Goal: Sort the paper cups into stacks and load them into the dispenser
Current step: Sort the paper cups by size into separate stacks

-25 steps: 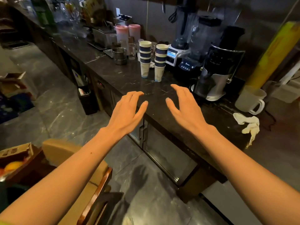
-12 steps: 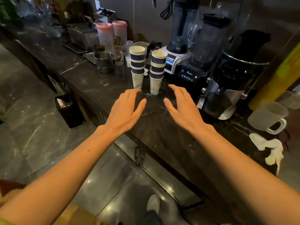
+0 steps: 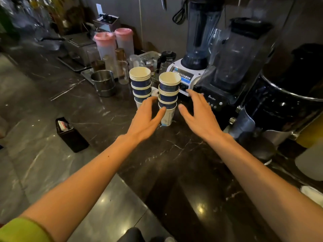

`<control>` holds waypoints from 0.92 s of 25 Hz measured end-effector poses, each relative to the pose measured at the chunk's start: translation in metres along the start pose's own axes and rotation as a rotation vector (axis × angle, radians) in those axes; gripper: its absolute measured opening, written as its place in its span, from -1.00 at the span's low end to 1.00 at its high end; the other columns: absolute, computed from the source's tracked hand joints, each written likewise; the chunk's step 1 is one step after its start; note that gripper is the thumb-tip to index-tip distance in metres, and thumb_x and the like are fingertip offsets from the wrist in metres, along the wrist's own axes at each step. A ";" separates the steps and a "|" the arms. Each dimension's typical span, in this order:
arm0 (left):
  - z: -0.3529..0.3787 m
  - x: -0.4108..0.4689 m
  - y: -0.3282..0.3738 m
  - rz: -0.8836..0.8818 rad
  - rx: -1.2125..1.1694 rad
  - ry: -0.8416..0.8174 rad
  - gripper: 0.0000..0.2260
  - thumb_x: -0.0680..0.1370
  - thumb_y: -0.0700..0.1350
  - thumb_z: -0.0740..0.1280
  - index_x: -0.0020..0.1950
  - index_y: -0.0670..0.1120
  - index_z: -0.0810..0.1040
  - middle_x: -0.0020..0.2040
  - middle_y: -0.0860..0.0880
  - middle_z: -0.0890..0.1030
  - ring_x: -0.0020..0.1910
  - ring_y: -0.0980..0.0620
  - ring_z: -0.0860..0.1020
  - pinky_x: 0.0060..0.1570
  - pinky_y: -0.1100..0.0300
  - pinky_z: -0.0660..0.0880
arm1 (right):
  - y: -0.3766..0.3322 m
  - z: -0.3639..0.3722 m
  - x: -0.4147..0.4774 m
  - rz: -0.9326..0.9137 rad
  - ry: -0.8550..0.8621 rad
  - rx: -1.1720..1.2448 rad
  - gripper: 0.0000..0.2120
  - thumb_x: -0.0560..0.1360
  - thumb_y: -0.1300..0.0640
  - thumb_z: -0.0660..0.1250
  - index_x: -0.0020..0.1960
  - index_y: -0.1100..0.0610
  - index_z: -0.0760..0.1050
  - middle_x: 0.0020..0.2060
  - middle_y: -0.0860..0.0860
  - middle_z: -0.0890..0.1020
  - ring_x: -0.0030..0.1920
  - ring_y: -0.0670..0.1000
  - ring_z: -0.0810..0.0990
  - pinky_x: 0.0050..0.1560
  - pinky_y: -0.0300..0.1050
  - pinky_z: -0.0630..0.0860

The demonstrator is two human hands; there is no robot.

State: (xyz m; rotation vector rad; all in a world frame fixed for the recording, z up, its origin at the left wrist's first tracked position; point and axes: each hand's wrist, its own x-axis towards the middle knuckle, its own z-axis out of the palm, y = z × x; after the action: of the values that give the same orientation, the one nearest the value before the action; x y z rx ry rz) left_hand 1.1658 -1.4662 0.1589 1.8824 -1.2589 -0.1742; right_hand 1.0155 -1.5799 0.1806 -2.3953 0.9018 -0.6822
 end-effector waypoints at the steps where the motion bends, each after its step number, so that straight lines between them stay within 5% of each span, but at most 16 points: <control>1: 0.006 0.022 -0.003 -0.017 -0.050 -0.003 -0.54 0.59 0.06 0.27 0.42 -0.09 0.30 0.37 -0.02 0.44 0.23 0.22 0.36 0.22 0.26 0.36 | 0.003 -0.001 0.021 0.018 0.011 0.022 -0.44 0.61 -0.10 0.22 0.54 -0.02 0.13 0.49 -0.03 0.27 0.47 -0.01 0.24 0.34 -0.09 0.24; 5: 0.027 0.073 -0.031 -0.098 -0.199 -0.011 -0.34 0.54 0.04 0.35 0.52 -0.11 0.13 0.50 -0.06 0.29 0.40 0.11 0.30 0.37 0.19 0.27 | 0.007 0.009 0.074 0.075 0.057 0.073 -0.36 0.56 -0.09 0.32 0.53 0.02 0.14 0.50 0.00 0.27 0.48 0.01 0.24 0.39 -0.04 0.25; 10: 0.044 0.125 -0.075 -0.095 -0.260 -0.082 -0.18 0.49 0.07 0.40 0.56 -0.10 -0.02 0.57 -0.08 0.13 0.53 0.02 0.14 0.48 0.09 0.15 | 0.008 0.036 0.131 0.185 0.072 0.100 -0.19 0.47 -0.11 0.44 0.56 0.10 0.12 0.51 0.02 0.27 0.47 -0.01 0.25 0.30 -0.25 0.21; 16: 0.059 0.169 -0.103 -0.028 -0.447 -0.188 -0.20 0.47 0.04 0.43 0.55 -0.05 0.03 0.53 -0.01 0.23 0.45 0.21 0.19 0.42 0.26 0.20 | 0.009 0.064 0.167 0.299 0.054 0.025 -0.15 0.38 -0.19 0.49 0.53 0.05 0.20 0.46 0.00 0.35 0.42 -0.02 0.32 0.36 -0.12 0.28; 20: 0.064 0.176 -0.111 0.005 -0.547 -0.249 -0.18 0.44 -0.01 0.48 0.55 -0.01 0.05 0.49 0.02 0.31 0.44 0.13 0.30 0.41 0.23 0.30 | 0.008 0.072 0.170 0.340 0.096 -0.027 -0.14 0.32 -0.31 0.47 0.49 0.02 0.28 0.41 -0.02 0.41 0.39 0.05 0.36 0.37 0.12 0.37; 23: 0.061 0.174 -0.115 -0.016 -0.615 -0.296 -0.21 0.43 -0.01 0.49 0.54 -0.01 0.10 0.43 0.04 0.39 0.36 0.17 0.39 0.25 0.46 0.36 | 0.001 0.075 0.166 0.363 0.131 -0.019 -0.12 0.27 -0.35 0.47 0.46 0.00 0.30 0.39 -0.05 0.43 0.37 0.01 0.37 0.36 0.09 0.39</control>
State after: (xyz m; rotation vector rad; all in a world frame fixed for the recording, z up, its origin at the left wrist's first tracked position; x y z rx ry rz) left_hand 1.2981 -1.6263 0.0949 1.3605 -1.2017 -0.7802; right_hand 1.1688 -1.6776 0.1692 -2.1383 1.3591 -0.6925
